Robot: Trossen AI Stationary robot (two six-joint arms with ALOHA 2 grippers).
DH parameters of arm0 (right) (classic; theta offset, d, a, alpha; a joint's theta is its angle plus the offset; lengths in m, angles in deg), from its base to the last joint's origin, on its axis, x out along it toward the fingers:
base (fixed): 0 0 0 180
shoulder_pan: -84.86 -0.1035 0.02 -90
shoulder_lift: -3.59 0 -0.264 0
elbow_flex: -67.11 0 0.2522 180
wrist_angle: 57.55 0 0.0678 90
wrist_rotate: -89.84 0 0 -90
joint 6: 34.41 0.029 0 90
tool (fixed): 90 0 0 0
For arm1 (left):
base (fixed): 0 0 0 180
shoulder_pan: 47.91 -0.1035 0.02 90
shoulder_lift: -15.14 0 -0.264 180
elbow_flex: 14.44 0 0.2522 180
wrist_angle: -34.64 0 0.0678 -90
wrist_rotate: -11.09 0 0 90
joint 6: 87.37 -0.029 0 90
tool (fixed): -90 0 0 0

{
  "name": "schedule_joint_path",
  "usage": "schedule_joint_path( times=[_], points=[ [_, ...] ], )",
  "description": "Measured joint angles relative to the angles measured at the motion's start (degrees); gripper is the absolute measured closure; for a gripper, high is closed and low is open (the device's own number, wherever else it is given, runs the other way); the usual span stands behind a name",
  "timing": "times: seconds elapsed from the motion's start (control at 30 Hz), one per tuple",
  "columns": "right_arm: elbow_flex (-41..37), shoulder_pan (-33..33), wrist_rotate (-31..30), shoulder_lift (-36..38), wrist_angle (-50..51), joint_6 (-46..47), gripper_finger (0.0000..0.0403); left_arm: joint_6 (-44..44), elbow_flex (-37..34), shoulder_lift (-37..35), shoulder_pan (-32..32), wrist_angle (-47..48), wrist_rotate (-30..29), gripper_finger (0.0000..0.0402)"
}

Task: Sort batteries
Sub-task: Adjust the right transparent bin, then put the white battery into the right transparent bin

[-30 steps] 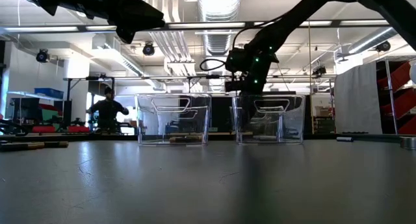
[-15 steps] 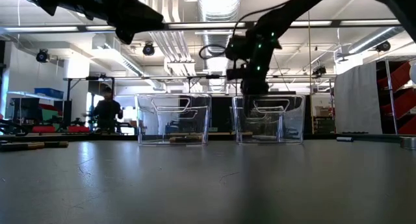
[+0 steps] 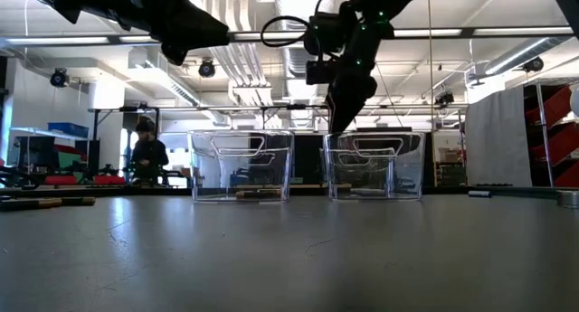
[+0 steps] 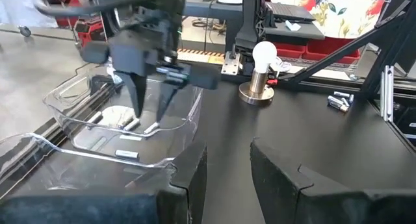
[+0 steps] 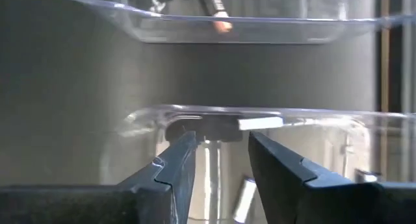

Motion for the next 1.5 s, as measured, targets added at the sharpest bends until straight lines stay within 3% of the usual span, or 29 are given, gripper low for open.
schedule_joint_path(
  times=[0.33, 0.8, 1.0, 1.23, 1.5],
  points=[
    [0.0, -3.8, 0.8, 0.0, 0.2, 5.4, 0.028, 0.2, 0.0, 0.0, 0.0, -0.1, 0.0, 0.0303],
    [0.6, -7.9, 1.0, 1.0, 1.3, 7.9, 0.0262, 0.2, 0.0, 0.0, 0.0, -0.1, 0.0, 0.0303],
    [2.0, -6.6, -3.0, 7.4, 3.0, 8.7, 0.0264, 0.2, 0.0, -0.1, 0.0, 0.1, 0.1, 0.0303],
    [0.2, -0.5, -11.8, 17.1, 17.3, 14.5, 0.0243, 0.2, 0.0, -0.1, 0.0, 0.1, 0.1, 0.0303],
    [-16.4, 9.8, -11.8, 30.2, 18.9, 17.2, 0.0232, 0.8, 0.0, -0.1, 0.0, 0.1, 0.3, 0.0303]
  ],
)
